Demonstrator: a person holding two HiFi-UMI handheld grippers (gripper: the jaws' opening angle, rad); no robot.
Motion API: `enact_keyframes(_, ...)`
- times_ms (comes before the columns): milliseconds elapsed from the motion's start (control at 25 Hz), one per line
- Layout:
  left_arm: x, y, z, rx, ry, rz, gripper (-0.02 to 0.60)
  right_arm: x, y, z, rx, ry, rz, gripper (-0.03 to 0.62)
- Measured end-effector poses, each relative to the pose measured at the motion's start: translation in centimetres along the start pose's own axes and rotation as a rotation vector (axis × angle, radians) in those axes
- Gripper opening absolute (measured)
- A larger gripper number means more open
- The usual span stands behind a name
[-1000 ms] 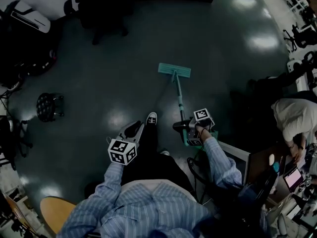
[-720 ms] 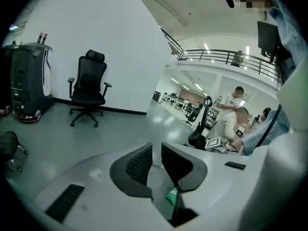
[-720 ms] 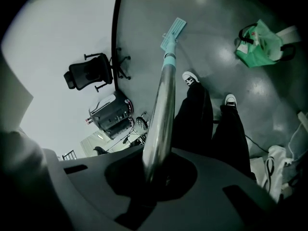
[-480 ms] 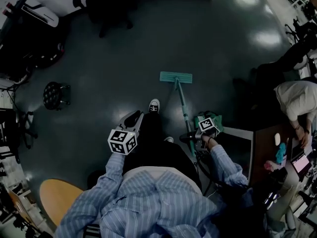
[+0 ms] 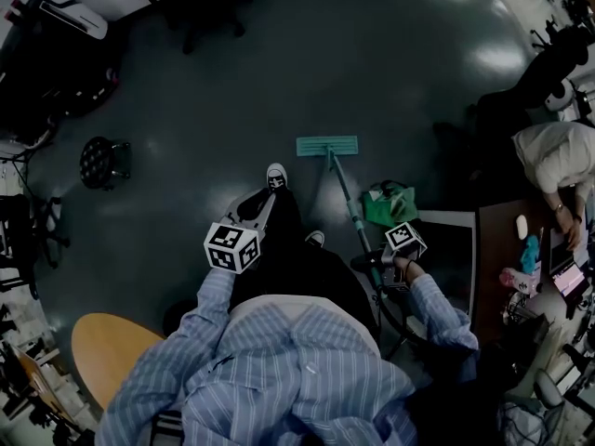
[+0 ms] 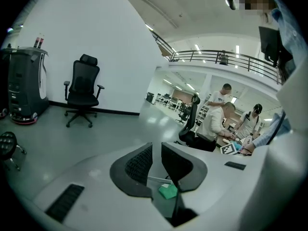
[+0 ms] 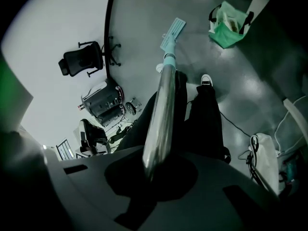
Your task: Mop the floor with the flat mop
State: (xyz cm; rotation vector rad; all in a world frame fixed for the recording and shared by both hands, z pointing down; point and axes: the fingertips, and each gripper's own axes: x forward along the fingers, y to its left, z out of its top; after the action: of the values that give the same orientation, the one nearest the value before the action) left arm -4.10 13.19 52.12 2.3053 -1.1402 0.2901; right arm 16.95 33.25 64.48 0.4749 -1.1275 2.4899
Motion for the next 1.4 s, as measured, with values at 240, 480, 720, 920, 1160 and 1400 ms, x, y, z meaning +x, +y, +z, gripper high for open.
enact_keyframes(240, -0.4, -2.1, -1.8, 0.019, 0.020, -0.048, 0.061, 0.5, -1.6, -3.0, 0.001, 0.012, 0.008, 0.029)
enact_keyframes(480, -0.2, -3.7, -2.7, 0.030, 0.023, -0.079, 0.061, -0.3, -2.8, -4.3, -0.002, 0.024, -0.010, 0.029)
enact_keyframes(720, -0.2, -3.9, -2.9, 0.030, 0.021, -0.078, 0.061, -0.5, -3.1, -4.5, 0.000, 0.027, -0.016, 0.029)
enact_keyframes(920, 0.3, -4.1, -2.7, 0.035, 0.026, -0.079, 0.061, -0.5, -2.8, -4.6, -0.027, 0.058, -0.050, 0.031)
enact_keyframes(1160, 1.4, -3.9, -2.6, 0.039, 0.034, -0.083, 0.061, -0.6, -2.1, -4.0, -0.047, 0.090, -0.044, 0.031)
enact_keyframes(1400, 2.9, -3.1, -1.9, 0.033, 0.048, -0.081, 0.061, -1.2, -0.8, -2.1, -0.055, 0.085, -0.044, 0.031)
